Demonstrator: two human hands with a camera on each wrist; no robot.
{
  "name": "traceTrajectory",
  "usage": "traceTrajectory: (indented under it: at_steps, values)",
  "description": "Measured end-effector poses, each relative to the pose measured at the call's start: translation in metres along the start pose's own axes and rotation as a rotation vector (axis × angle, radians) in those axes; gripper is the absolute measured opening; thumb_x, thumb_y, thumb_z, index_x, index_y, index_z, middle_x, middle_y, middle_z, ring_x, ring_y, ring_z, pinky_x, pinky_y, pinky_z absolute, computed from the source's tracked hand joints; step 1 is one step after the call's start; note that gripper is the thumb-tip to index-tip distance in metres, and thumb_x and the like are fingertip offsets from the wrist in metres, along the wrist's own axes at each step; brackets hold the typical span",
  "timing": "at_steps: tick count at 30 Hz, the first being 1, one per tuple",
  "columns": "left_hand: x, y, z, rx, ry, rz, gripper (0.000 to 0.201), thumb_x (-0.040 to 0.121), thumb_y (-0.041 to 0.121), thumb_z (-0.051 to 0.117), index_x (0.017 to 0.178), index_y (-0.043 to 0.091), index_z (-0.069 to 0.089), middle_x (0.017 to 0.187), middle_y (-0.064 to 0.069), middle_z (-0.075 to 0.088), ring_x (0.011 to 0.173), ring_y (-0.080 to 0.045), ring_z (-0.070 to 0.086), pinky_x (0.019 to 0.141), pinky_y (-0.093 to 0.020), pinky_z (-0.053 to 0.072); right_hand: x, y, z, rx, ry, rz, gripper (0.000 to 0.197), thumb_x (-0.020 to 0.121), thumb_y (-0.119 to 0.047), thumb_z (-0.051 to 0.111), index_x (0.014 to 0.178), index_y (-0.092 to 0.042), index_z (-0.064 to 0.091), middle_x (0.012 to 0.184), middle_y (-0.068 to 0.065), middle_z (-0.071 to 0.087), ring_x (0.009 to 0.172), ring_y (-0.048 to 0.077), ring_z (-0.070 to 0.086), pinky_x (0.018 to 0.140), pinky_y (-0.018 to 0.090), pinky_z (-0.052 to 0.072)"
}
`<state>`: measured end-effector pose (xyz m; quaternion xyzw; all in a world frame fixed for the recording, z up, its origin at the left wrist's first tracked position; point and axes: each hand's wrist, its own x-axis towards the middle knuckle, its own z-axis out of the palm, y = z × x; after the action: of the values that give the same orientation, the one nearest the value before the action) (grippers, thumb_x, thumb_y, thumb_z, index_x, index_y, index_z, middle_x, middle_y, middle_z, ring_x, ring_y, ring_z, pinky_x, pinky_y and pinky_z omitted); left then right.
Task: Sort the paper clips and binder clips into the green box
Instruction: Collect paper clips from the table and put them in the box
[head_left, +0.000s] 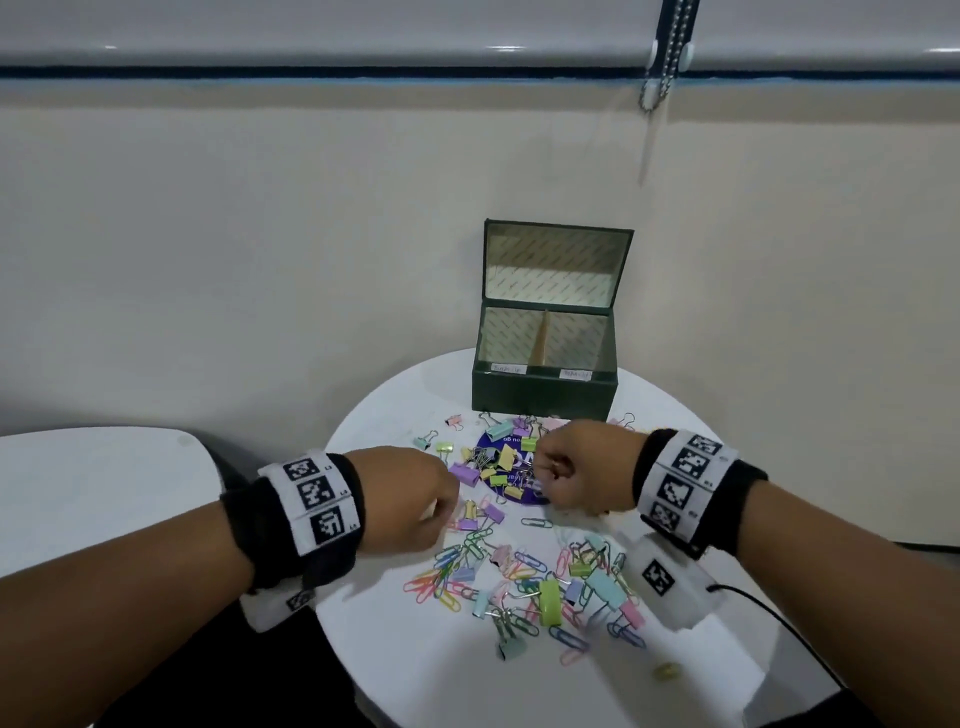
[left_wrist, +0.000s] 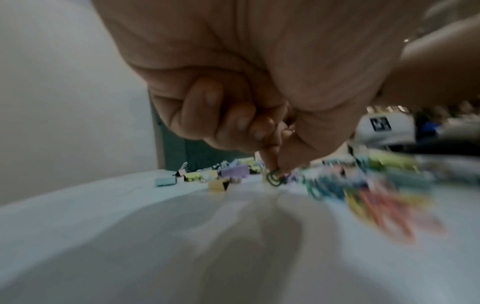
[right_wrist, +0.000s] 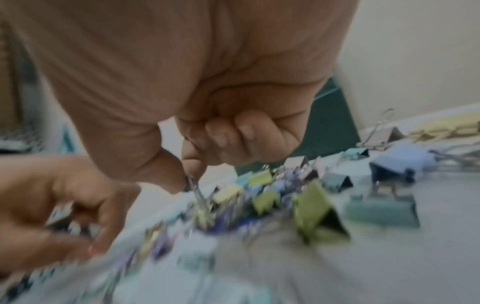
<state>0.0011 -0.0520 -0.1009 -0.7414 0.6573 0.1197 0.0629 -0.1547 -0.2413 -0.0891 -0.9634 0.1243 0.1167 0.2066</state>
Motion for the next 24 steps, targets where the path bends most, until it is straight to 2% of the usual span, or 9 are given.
traceTrajectory:
  at_steps: [3,5,8,10,12,16,18,22,24]
  values:
    - [0.016,-0.017,-0.023,-0.338,0.017,-0.05,0.017,0.088,0.03,0.061,0.073,0.038,0.062,0.067,0.019,0.058,0.063,0.001,0.051,0.066,-0.022,0.043,0.005,0.023,-0.036,0.174,0.178,0.093,0.01,0.095,-0.02,0.06,0.087,-0.015,0.062,0.078,-0.004,0.06,0.062,0.007,0.051,0.059,0.016,0.043]
    - [0.032,-0.021,-0.042,-0.534,0.062,-0.08,0.012,0.09,0.03,0.064,0.079,0.035,0.067,0.07,0.019,0.062,0.064,-0.001,0.053,0.068,-0.023,0.047,0.019,0.039,-0.061,0.224,0.326,0.175,0.017,0.096,-0.023,0.057,0.085,-0.011,0.06,0.082,0.002,0.062,0.065,0.012,0.053,0.06,0.02,0.044]
    - [0.067,-0.017,-0.064,-0.727,0.159,-0.133,0.016,0.093,0.038,0.064,0.083,0.026,0.068,0.075,0.014,0.064,0.062,-0.008,0.051,0.058,-0.021,0.044,0.044,0.054,-0.09,0.179,0.473,0.311,0.017,0.094,-0.022,0.057,0.081,-0.011,0.057,0.081,0.006,0.06,0.072,0.02,0.055,0.062,0.027,0.047]
    - [0.094,-0.013,-0.071,-0.835,0.235,-0.189,0.02,0.092,0.039,0.065,0.081,0.022,0.066,0.066,0.005,0.055,0.059,-0.015,0.043,0.053,-0.025,0.039,0.059,0.06,-0.099,0.109,0.461,0.364,0.018,0.093,-0.022,0.057,0.091,-0.005,0.064,0.092,0.011,0.065,0.084,0.025,0.061,0.074,0.033,0.052]
    - [0.119,-0.009,-0.076,-0.884,0.307,-0.242,0.019,0.092,0.037,0.065,0.077,0.024,0.065,0.06,0.006,0.052,0.052,-0.013,0.041,0.051,-0.024,0.038,0.068,0.061,-0.103,0.034,0.41,0.374,0.023,0.096,-0.023,0.056,0.1,-0.005,0.069,0.104,0.011,0.069,0.097,0.027,0.064,0.082,0.032,0.051]
    - [0.158,0.0,-0.082,-0.855,0.369,-0.321,0.018,0.092,0.033,0.065,0.08,0.019,0.066,0.067,0.002,0.056,0.056,-0.014,0.048,0.058,-0.022,0.043,0.069,0.058,-0.105,0.091,0.377,0.362,0.028,0.094,-0.015,0.058,0.118,-0.012,0.071,0.122,0.006,0.067,0.112,0.025,0.061,0.097,0.032,0.049]
    - [0.172,0.005,-0.084,-0.84,0.367,-0.366,0.024,0.092,0.036,0.064,0.084,0.014,0.067,0.067,-0.001,0.057,0.06,-0.018,0.051,0.065,-0.026,0.048,0.066,0.06,-0.106,0.14,0.397,0.345,0.032,0.092,-0.006,0.056,0.12,-0.009,0.071,0.124,0.008,0.067,0.114,0.026,0.061,0.102,0.036,0.049]
    - [0.192,0.013,-0.093,-0.88,0.336,-0.394,0.011,0.095,0.021,0.059,0.086,0.014,0.061,0.067,0.0,0.056,0.053,-0.012,0.052,0.046,-0.019,0.042,0.055,0.068,-0.101,0.354,0.489,0.293,0.035,0.091,0.0,0.052,0.116,-0.013,0.073,0.122,0.007,0.069,0.112,0.023,0.064,0.102,0.041,0.051]
    - [0.197,0.016,-0.095,-0.988,0.33,-0.387,0.003,0.094,0.01,0.057,0.095,0.013,0.059,0.078,-0.005,0.061,0.058,-0.013,0.057,0.047,-0.018,0.047,0.047,0.07,-0.095,0.392,0.547,0.271,0.036,0.091,0.001,0.052,0.115,-0.016,0.073,0.12,0.004,0.069,0.111,0.02,0.064,0.102,0.037,0.05]
